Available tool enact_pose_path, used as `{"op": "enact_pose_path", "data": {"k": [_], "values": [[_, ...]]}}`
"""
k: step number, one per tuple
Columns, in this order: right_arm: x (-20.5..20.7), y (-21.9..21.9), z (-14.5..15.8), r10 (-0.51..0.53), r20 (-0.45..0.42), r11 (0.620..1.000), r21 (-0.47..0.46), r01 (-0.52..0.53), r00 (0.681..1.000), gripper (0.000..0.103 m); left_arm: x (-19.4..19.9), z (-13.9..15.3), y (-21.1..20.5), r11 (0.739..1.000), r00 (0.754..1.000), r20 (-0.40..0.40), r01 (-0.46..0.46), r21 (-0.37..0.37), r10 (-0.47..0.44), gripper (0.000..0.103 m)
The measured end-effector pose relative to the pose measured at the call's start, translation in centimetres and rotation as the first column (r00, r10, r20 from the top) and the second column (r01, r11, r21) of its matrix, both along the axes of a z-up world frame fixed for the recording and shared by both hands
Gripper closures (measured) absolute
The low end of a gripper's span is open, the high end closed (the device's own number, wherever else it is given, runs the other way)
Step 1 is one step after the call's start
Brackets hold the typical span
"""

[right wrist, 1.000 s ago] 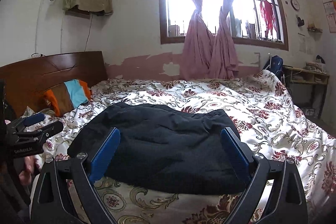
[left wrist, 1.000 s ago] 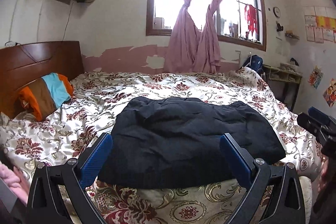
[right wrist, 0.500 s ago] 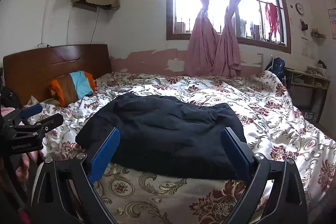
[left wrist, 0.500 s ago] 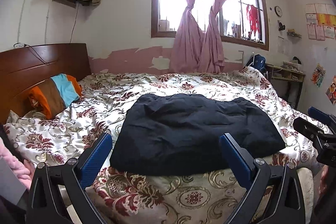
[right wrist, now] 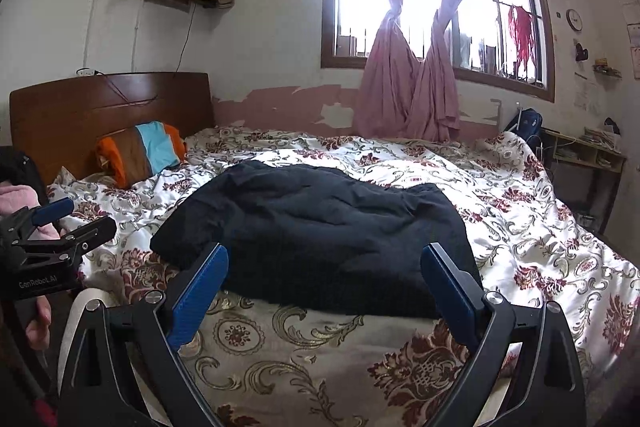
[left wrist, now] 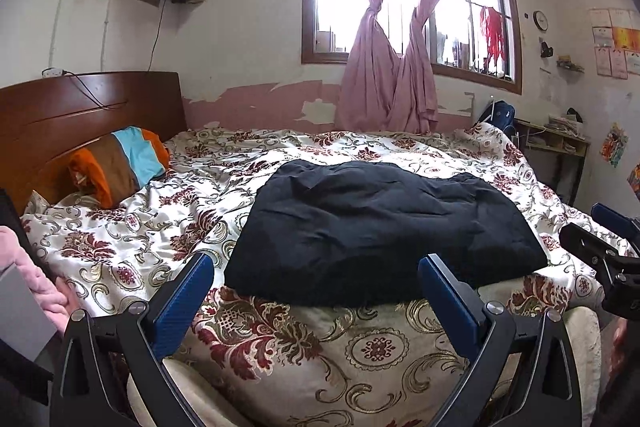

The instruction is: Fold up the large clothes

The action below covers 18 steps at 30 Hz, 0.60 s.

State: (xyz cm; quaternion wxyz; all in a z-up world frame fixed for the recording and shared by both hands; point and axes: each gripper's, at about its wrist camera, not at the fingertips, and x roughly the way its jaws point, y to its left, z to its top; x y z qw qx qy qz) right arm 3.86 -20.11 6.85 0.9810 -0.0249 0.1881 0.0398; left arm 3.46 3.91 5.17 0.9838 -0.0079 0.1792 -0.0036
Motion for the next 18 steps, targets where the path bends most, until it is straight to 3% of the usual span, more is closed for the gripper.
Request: {"op": "enact_pose_path", "data": {"k": [18], "values": [[0.1, -0.7, -1.5, -0.023, -0.059, 1.0, 0.017, 0.024, 0.998, 0.008, 0.1, -1.8, 0.2, 1.0, 0.999, -0.047, -0.011, 0.002, 0.011, 0.0]]}}
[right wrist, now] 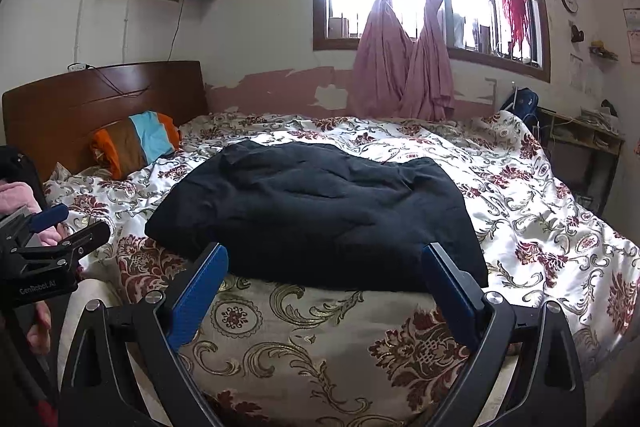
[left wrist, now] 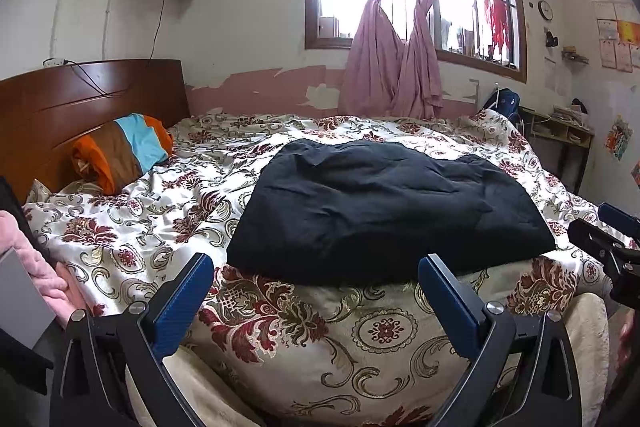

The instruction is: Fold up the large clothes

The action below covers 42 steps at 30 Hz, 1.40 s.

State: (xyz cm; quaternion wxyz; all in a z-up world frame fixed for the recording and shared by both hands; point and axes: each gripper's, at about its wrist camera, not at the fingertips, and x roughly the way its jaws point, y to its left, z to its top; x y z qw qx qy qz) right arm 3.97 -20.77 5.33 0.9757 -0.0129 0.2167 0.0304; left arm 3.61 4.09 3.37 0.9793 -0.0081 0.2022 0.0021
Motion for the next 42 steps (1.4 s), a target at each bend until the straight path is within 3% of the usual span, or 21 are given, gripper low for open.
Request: {"op": "enact_pose_path", "data": {"k": [42], "values": [[0.04, 0.09, -0.07, -0.001, -0.006, 1.0, 0.003, 0.001, 1.0, 0.008, 0.0, 0.01, 0.01, 1.0, 1.0, -0.005, 0.008, -0.006, -0.008, 0.0]]}}
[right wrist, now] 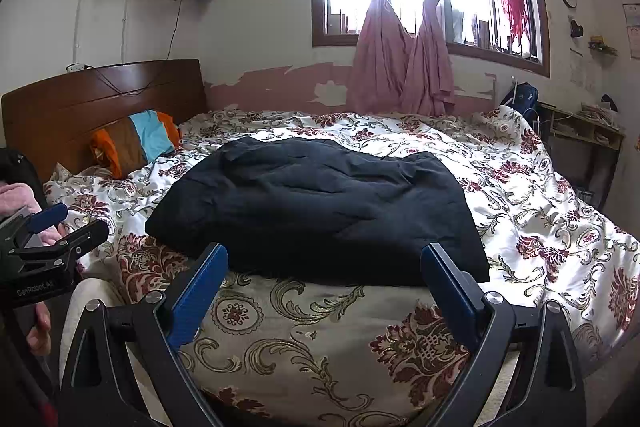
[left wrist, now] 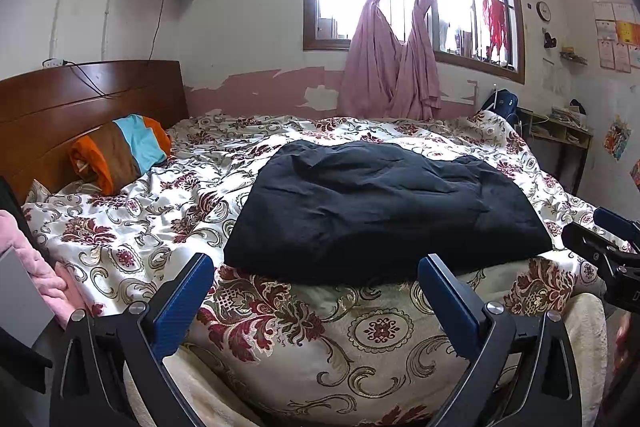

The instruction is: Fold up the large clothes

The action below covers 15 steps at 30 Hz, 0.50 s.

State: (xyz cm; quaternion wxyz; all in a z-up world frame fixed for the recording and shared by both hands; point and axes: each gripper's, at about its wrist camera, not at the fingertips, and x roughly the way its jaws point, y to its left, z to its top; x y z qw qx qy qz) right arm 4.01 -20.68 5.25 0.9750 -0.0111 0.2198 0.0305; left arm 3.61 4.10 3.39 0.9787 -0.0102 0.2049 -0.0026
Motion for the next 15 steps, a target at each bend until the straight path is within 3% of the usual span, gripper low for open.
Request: {"op": "enact_pose_path", "data": {"k": [15], "values": [[0.0, -0.02, 0.03, 0.0, 0.0, 1.0, 0.001, 0.0, 1.0, 0.008, -0.08, 0.07, -0.05, 1.0, 1.0, 0.001, 0.001, 0.001, -0.001, 0.0]]}}
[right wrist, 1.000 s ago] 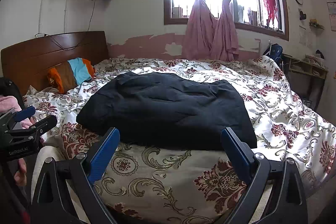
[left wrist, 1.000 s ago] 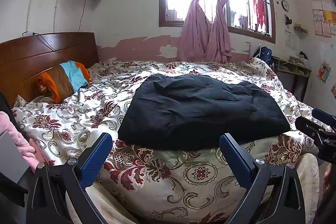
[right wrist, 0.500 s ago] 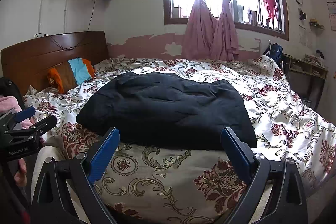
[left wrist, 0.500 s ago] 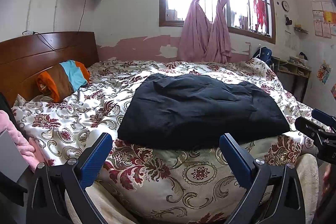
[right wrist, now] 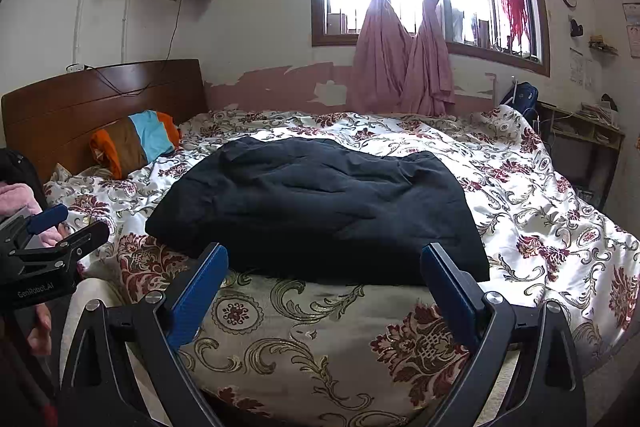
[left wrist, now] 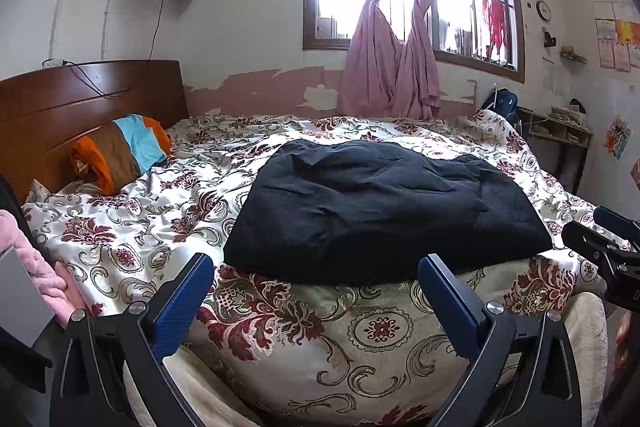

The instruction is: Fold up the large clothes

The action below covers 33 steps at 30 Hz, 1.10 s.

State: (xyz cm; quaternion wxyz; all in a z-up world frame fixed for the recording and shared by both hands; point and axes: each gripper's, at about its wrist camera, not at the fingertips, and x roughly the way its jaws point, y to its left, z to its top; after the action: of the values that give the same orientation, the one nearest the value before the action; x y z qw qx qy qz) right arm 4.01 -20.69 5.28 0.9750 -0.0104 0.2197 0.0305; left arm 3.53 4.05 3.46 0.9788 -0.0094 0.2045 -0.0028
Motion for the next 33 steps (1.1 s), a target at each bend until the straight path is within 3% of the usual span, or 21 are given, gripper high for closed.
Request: {"op": "enact_pose_path", "data": {"k": [33], "values": [[-0.14, 0.18, -0.35, 0.002, -0.005, 1.0, 0.002, -0.002, 1.0, 0.008, -0.1, -0.02, 0.01, 1.0, 1.0, -0.001, 0.002, -0.002, -0.002, 0.0]]}}
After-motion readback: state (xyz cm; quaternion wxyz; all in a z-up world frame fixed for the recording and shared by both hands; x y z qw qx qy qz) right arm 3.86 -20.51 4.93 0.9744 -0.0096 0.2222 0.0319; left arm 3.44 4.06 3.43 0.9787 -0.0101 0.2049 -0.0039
